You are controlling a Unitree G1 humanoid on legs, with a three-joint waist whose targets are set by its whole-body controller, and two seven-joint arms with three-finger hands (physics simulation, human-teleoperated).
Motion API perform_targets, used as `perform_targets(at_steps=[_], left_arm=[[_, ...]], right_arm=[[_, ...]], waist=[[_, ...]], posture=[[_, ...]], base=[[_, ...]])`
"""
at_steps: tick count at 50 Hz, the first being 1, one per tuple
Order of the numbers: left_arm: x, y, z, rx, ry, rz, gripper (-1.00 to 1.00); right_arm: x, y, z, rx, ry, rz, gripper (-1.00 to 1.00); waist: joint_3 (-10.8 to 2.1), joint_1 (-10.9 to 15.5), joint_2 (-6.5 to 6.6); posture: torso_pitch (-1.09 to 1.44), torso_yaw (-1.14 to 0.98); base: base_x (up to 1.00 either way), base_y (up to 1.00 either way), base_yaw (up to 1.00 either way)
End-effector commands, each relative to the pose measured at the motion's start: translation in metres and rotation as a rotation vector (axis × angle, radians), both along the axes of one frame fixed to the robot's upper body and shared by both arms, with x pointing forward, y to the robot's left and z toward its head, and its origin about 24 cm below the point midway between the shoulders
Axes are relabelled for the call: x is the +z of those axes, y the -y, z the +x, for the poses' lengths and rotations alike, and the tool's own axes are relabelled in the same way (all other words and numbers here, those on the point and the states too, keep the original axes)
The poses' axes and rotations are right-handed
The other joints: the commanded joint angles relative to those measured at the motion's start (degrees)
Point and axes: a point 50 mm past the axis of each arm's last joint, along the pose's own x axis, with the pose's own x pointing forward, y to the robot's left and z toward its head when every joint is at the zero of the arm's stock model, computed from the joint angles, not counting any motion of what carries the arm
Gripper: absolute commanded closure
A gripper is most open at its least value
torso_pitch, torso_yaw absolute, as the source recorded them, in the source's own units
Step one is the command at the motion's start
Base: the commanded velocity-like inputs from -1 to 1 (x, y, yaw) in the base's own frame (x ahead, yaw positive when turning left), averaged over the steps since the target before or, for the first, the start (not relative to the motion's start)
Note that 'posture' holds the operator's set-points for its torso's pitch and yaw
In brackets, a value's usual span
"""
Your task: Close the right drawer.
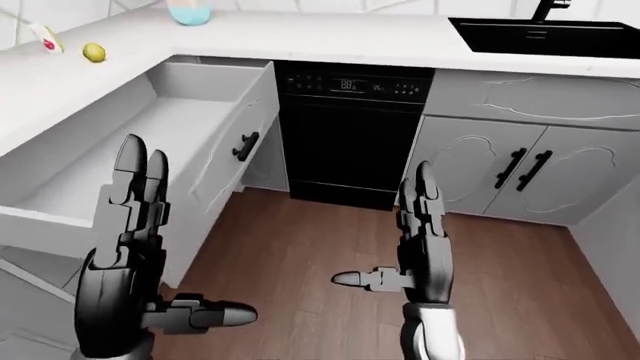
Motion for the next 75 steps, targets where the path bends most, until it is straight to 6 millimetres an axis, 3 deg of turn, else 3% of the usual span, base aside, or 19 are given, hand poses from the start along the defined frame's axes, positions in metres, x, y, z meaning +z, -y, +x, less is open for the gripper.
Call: perform_targets(at_steps=[1, 6, 9, 10, 13, 18, 22, 23, 33, 36, 37, 45, 49, 50, 60, 63, 64, 71, 75], left_arm=[[0.013, 0.002, -0.007, -0.017, 0.086, -0.013, -1.0], [0.013, 0.002, -0.007, -0.018, 0.085, -0.013, -1.0], [0.013, 0.002, -0.007, -0.017, 0.085, -0.011, -1.0], [0.013, 0.002, -0.007, -0.018, 0.086, -0.012, -1.0], [0.013, 0.002, -0.006, -0.017, 0.085, -0.011, -1.0], [0.013, 0.002, -0.007, -0.018, 0.085, -0.011, -1.0], [0.013, 0.002, -0.006, -0.018, 0.085, -0.011, -1.0], [0.013, 0.002, -0.007, -0.018, 0.085, -0.011, -1.0], [0.013, 0.002, -0.006, -0.017, 0.085, -0.01, -1.0], [0.013, 0.002, -0.006, -0.017, 0.086, -0.01, -1.0], [0.013, 0.002, -0.006, -0.018, 0.086, -0.011, -1.0], [0.013, 0.002, -0.007, -0.018, 0.085, -0.011, -1.0], [0.013, 0.002, -0.007, -0.019, 0.084, -0.011, -1.0], [0.013, 0.002, -0.007, -0.018, 0.084, -0.011, -1.0], [0.013, 0.002, -0.006, -0.018, 0.083, -0.01, -1.0], [0.013, 0.003, -0.005, -0.018, 0.082, -0.009, -1.0], [0.013, 0.003, -0.005, -0.018, 0.083, -0.01, -1.0], [0.012, 0.002, -0.006, -0.018, 0.082, -0.009, -1.0], [0.012, 0.002, -0.006, -0.018, 0.083, -0.01, -1.0]], right_arm=[[0.018, 0.003, -0.002, -0.016, 0.102, -0.016, -1.0], [0.018, 0.003, -0.002, -0.015, 0.1, -0.016, -1.0], [0.018, 0.003, -0.002, -0.016, 0.1, -0.016, -1.0], [0.018, 0.003, -0.002, -0.016, 0.101, -0.017, -1.0], [0.018, 0.003, -0.002, -0.016, 0.1, -0.017, -1.0], [0.018, 0.003, -0.002, -0.018, 0.1, -0.018, -1.0], [0.018, 0.003, -0.002, -0.019, 0.099, -0.019, -1.0], [0.018, 0.003, -0.002, -0.019, 0.099, -0.018, -1.0], [0.018, 0.003, -0.002, -0.019, 0.097, -0.019, -1.0], [0.018, 0.003, -0.002, -0.018, 0.097, -0.019, -1.0], [0.018, 0.003, -0.002, -0.019, 0.097, -0.019, -1.0], [0.017, 0.003, -0.002, -0.02, 0.095, -0.019, -1.0], [0.017, 0.003, -0.002, -0.02, 0.094, -0.019, -1.0], [0.018, 0.003, -0.003, -0.021, 0.096, -0.019, -1.0], [0.029, 0.004, -0.008, -0.029, 0.125, -0.019, -1.0], [0.042, 0.004, -0.016, -0.03, 0.159, -0.024, -1.0], [0.041, 0.004, -0.016, -0.032, 0.161, -0.026, -1.0], [0.05, 0.001, -0.025, -0.04, 0.209, -0.055, -1.0], [0.049, 0.001, -0.024, -0.041, 0.21, -0.06, -1.0]], waist=[[-0.67, -0.2, -0.32], [-0.23, -0.3, -3.15], [-1.15, -0.5, -7.17], [-0.44, -1.3, -4.25], [-0.87, -1.0, -5.26], [0.03, -0.8, -2.48], [-1.51, -0.5, 4.07], [-0.69, -0.1, 1.2], [-0.18, -0.2, -3.13], [-0.99, -0.5, -6.89], [-0.48, -1.2, -4.71], [0.01, -0.8, -2.63], [-1.35, -0.7, 3.56], [-1.27, -0.4, 1.56], [-0.11, -0.2, -3.08], [-1.04, -0.4, -6.91], [-0.4, -1.2, -4.4], [-0.09, -0.8, -3.27], [-0.44, -0.9, 1.43]], posture=[[0.0, 0.0], [0.0, 0.0], [0.0, 0.0], [0.0, 0.0], [0.0, 0.0], [0.0, 0.0], [0.0, 0.0], [0.0, 0.0], [0.0, 0.0], [0.0, 0.0], [0.0, 0.0], [0.0, 0.0], [0.0, 0.0], [0.0, 0.0], [0.0, 0.0], [0.0, 0.0], [0.0, 0.0], [0.0, 0.0], [0.0, 0.0]], base=[[0.0, 0.23, 0.0], [0.0, 0.22, 0.0], [0.0, 0.22, 0.0], [0.0, 0.22, 0.0], [0.0, 0.23, 0.0], [0.0, 0.22, 0.0], [0.0, 0.22, 0.0], [0.0, 0.22, 0.0], [0.0, 0.22, 0.0], [0.0, 0.22, 0.0], [0.0, 0.23, 0.0], [0.0, 0.22, 0.0], [0.0, 0.22, 0.0], [0.0, 0.23, 0.0], [0.0, 0.22, 0.0], [0.0, 0.22, 0.0], [0.0, 0.23, 0.0], [0.0, 0.22, 0.0], [0.0, 0.22, 0.0]])
